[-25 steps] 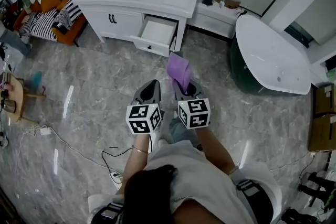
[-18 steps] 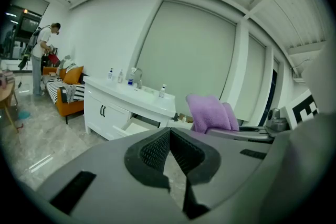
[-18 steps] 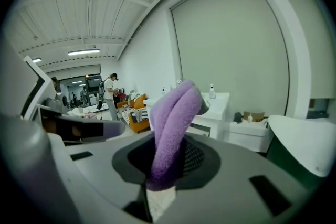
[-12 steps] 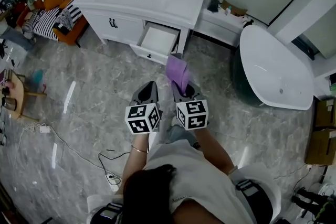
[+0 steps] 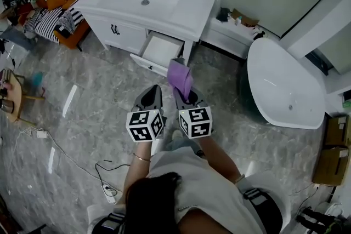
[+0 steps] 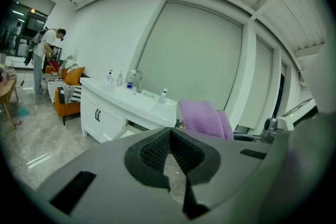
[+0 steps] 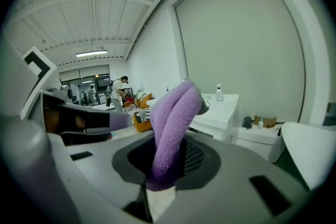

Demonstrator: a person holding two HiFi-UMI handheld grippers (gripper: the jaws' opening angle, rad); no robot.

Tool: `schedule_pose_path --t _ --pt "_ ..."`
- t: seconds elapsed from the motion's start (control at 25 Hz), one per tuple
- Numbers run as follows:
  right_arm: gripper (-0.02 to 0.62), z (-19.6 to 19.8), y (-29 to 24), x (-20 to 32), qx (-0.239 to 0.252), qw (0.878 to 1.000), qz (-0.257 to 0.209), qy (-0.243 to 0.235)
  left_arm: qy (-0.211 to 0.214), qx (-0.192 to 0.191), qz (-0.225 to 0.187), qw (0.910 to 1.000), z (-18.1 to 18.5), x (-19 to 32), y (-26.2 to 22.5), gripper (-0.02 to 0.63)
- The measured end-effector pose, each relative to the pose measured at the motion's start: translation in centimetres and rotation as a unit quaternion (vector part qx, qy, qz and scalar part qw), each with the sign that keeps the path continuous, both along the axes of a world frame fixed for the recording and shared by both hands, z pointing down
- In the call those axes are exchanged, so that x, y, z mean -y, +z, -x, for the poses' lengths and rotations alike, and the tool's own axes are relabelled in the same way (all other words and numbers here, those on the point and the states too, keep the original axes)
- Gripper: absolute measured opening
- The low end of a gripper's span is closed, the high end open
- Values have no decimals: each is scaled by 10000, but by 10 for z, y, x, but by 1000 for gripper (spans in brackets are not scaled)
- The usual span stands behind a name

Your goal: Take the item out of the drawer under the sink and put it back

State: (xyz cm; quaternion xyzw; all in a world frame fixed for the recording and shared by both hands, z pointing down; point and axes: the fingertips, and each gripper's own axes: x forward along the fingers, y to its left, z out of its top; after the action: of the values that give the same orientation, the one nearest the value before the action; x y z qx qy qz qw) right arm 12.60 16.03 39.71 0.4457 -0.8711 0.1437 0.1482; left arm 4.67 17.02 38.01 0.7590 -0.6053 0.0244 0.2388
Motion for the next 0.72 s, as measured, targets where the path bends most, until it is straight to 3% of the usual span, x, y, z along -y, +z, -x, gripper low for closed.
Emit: schedule_pose_path --t 0.72 --pt "86 -20 4 39 -9 9997 -24 -232 -242 86 -39 9997 -18 38 2 5"
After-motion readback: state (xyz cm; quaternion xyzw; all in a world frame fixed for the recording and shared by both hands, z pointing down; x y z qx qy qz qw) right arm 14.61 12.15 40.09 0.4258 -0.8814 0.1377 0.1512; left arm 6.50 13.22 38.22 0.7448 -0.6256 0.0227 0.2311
